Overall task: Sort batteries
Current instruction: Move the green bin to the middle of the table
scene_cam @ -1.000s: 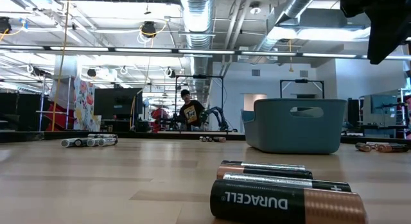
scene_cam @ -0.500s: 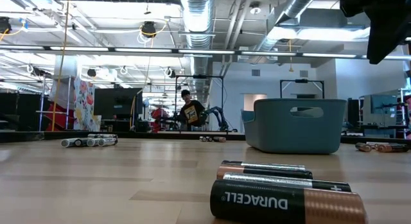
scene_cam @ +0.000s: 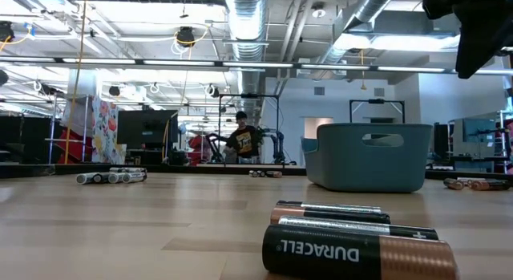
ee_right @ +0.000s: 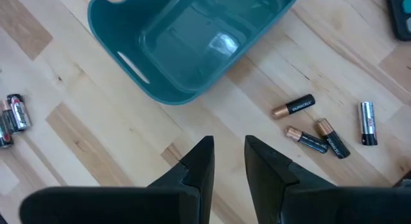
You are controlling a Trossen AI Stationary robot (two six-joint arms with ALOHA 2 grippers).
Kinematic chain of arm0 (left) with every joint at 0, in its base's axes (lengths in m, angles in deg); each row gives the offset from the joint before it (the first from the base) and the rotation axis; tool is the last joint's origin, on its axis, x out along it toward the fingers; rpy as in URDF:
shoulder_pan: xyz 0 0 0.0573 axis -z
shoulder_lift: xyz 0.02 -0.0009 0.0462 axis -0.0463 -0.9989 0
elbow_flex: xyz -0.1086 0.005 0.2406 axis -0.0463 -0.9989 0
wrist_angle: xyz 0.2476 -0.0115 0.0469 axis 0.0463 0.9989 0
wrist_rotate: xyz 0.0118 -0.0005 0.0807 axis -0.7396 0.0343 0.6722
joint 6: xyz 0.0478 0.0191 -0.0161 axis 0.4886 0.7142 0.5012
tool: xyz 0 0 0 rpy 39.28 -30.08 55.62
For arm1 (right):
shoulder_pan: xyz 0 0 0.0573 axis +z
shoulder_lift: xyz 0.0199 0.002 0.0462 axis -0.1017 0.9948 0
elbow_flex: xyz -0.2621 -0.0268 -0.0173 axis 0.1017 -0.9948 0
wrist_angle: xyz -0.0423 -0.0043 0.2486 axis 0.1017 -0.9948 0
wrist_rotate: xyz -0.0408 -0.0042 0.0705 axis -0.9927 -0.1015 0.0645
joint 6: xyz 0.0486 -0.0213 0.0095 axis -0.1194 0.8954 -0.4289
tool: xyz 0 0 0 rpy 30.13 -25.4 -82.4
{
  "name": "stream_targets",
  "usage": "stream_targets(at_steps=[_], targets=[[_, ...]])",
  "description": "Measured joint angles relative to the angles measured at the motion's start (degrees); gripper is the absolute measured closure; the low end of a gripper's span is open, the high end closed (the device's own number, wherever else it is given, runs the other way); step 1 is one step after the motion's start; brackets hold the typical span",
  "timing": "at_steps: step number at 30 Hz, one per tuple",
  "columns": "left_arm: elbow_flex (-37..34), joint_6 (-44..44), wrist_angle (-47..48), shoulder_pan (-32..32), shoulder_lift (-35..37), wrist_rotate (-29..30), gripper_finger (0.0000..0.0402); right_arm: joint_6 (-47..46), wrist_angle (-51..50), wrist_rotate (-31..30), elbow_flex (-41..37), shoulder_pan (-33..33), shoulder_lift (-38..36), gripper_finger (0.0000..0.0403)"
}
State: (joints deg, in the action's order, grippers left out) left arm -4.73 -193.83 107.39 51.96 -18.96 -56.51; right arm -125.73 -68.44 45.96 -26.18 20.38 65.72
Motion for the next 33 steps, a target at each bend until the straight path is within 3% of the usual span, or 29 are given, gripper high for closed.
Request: stream_targets(at_steps=[9,15,25,33], targets=[[0.0,10.2,6.1,-6.3,6.4,4.7,0.0399,0.0,1.3,0.0,0.0,-0.7,0.0,0.0298],[0.0,25.2,12.4,-15.2,13.6,5.8,0.0401,-0.9,1.5,0.0,0.0,-2.2,0.0,0.0298],[1.7,62.2,14.7,-37.6,17.9,6.7,0.0401,-2.2,4.0,0.0,0.0,-4.3,0.0,0.0298],[11.2,94.6,14.9,-56.1,12.7,6.7,0.0401,-6.5,4.8,0.0,0.0,-6.2,0.3,0.0298]])
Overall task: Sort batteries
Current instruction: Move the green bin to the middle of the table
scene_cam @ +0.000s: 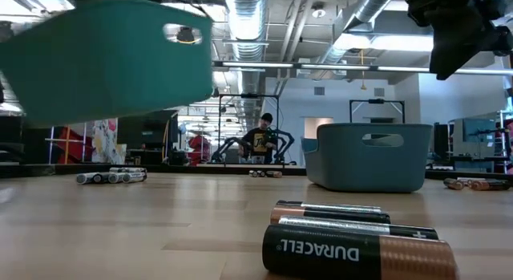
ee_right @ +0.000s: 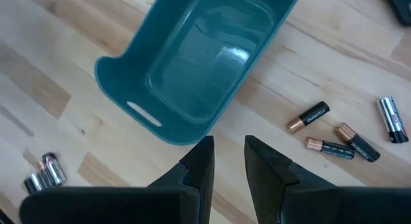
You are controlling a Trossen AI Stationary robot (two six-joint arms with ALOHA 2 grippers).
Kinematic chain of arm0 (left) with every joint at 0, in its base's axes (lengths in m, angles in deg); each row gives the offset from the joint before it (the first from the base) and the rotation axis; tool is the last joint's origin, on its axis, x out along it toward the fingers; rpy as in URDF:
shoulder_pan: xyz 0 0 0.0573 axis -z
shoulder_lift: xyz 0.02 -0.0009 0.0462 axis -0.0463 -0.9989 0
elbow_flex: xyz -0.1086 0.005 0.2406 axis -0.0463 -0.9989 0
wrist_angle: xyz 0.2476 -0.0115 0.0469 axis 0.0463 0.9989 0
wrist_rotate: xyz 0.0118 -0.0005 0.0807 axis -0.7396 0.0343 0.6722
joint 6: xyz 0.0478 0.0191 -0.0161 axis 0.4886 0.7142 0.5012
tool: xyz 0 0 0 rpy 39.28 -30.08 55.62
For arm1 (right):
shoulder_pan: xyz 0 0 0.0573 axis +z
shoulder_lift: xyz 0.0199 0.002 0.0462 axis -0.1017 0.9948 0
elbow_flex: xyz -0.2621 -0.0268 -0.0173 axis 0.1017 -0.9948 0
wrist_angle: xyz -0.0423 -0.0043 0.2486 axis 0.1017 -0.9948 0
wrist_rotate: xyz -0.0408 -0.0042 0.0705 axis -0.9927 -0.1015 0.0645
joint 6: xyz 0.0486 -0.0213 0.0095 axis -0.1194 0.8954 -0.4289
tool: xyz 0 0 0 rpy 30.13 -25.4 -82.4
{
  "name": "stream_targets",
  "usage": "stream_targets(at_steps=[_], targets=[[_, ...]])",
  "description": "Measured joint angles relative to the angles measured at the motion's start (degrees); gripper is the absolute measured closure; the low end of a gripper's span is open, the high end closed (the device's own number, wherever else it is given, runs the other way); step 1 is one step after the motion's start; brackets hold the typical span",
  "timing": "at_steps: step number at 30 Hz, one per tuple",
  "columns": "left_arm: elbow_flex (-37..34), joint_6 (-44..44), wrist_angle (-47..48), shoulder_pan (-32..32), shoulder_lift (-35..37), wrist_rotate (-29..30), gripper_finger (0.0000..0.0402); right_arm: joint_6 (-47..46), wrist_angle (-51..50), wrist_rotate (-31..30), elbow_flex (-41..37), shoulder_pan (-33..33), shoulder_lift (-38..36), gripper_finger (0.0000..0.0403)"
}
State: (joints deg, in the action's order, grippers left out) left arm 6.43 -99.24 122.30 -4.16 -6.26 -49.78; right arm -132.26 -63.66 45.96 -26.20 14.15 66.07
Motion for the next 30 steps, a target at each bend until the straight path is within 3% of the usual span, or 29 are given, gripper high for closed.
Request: stream_targets(at_steps=[8,12,18,21,30], targets=[[14.4,32.4,-0.3,-13.0,-16.4,0.4,0.0401,-0.4,2.5,0.0,0.0,-1.1,2.9,0.0298],[23.6,48.3,1.8,-15.6,-26.8,0.4,0.0401,-0.2,3.0,0.0,0.0,-1.8,5.4,0.0298],[37.2,65.2,9.1,-16.6,-41.0,3.2,0.0401,-2.5,3.5,0.0,0.0,-2.2,7.3,0.0298],[43.3,69.6,11.2,-16.6,-47.0,6.2,0.0401,-3.1,4.4,0.0,0.0,-2.0,7.3,0.0298],[58.5,72.2,13.4,-16.4,-58.2,6.3,0.0401,-3.7,5.6,0.0,0.0,-2.0,7.3,0.0298]])
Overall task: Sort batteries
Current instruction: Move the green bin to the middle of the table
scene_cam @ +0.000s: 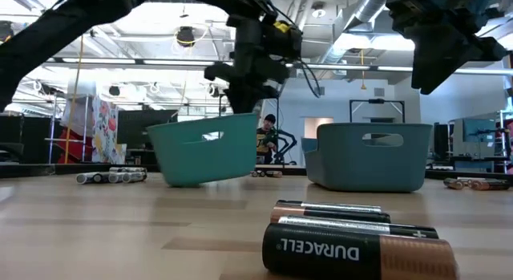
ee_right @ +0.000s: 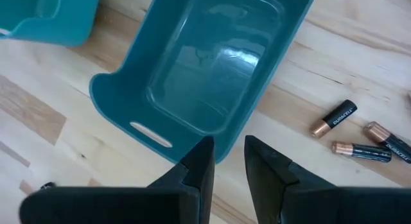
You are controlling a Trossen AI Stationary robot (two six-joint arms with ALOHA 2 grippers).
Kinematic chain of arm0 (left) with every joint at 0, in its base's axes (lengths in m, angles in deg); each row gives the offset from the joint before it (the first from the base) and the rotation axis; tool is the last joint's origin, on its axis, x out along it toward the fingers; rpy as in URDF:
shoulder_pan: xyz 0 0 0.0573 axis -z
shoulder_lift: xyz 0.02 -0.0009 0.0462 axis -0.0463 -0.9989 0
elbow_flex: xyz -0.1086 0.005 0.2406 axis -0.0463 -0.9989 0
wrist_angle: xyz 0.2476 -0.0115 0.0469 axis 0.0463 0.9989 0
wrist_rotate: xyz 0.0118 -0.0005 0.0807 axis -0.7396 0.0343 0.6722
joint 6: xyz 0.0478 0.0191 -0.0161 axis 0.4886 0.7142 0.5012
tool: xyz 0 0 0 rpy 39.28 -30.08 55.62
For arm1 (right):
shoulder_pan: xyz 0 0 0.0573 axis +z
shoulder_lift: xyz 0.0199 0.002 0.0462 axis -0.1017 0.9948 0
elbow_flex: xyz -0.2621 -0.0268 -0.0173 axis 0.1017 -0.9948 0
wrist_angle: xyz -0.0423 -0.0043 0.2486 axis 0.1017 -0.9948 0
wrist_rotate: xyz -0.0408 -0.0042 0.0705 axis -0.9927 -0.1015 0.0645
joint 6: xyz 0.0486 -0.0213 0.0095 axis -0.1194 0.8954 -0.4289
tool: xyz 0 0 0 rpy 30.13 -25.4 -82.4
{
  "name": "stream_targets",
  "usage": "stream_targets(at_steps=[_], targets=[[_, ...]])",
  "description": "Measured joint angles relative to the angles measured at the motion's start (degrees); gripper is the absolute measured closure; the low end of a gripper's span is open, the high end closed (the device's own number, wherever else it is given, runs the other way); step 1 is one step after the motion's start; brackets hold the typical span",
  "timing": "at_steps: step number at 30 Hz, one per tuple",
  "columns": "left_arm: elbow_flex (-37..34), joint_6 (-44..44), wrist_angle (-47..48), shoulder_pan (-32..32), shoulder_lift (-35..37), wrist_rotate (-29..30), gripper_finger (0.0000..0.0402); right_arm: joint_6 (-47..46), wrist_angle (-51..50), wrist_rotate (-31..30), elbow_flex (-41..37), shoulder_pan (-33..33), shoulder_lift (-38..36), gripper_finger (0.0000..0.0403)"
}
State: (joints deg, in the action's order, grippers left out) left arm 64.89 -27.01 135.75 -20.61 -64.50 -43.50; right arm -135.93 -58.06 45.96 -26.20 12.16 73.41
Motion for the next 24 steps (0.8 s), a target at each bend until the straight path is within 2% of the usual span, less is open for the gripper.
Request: stream_targets(at_steps=[9,16,24], targets=[[1.0,2.7,-2.5,-0.1,-1.8,-0.4,0.0400,0.4,-0.1,0.0,0.0,-0.1,0.0,0.0298],[0.9,2.6,-6.6,1.3,-2.1,-0.2,0.0374,0.9,-0.2,0.0,0.0,-0.1,0.0,0.0298],[0.9,2.0,-8.6,2.6,-2.2,1.5,0.0368,1.7,-0.6,0.0,0.0,-0.1,0.0,0.0298]])
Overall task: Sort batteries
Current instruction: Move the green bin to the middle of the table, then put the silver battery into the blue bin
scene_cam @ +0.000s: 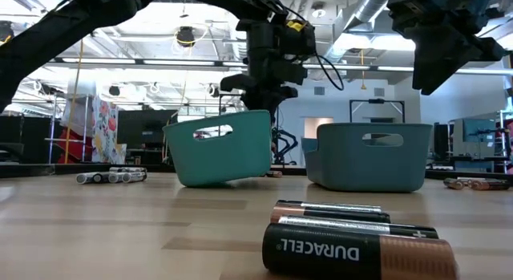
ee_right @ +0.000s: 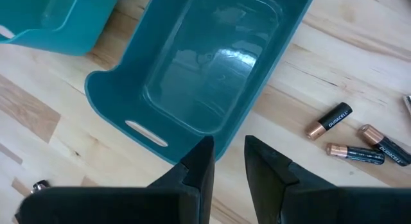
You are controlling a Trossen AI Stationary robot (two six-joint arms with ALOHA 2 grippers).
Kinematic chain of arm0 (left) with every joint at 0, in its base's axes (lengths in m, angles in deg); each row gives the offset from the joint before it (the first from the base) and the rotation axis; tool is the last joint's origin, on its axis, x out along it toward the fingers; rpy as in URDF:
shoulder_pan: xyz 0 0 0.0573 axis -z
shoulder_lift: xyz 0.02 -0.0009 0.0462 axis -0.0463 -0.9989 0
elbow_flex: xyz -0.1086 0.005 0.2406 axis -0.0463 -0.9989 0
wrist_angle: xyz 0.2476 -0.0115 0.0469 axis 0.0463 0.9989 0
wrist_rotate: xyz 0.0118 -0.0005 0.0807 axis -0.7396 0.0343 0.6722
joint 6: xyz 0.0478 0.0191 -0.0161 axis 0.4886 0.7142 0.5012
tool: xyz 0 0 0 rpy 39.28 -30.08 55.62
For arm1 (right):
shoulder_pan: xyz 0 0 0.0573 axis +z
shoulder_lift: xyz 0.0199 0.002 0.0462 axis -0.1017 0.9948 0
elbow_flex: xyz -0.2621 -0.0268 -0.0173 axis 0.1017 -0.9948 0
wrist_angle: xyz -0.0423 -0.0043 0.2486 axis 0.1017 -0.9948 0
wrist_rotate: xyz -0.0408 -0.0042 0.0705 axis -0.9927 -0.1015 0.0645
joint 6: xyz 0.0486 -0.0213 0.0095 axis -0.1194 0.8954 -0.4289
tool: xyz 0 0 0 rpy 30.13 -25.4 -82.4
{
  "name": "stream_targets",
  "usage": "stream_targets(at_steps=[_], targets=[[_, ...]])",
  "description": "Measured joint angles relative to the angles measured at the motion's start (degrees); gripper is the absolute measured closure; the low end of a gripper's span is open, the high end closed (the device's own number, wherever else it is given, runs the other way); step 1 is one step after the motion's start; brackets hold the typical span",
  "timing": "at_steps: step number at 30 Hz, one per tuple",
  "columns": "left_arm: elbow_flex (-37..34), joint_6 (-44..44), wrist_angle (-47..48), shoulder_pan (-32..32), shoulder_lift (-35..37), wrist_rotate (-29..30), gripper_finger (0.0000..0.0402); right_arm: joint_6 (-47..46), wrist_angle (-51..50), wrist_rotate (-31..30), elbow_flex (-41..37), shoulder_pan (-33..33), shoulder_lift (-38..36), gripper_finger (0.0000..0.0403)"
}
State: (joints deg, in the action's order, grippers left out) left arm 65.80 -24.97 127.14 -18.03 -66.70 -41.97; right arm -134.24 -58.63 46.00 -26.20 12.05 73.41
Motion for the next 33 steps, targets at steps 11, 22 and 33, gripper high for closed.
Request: stream_targets(at_steps=[11,22,33], targets=[[0.0,-4.8,0.0,0.0,0.0,0.1,0.0366,1.0,0.0,0.0,0.0,0.0,0.0,0.0298],[0.0,-7.5,0.1,0.0,0.0,0.1,0.0364,0.9,0.3,0.0,0.0,0.0,0.0,0.0298],[0.0,-8.2,0.2,0.0,0.0,1.8,0.0300,0.9,0.5,0.0,0.0,0.0,0.0,0.0298]])
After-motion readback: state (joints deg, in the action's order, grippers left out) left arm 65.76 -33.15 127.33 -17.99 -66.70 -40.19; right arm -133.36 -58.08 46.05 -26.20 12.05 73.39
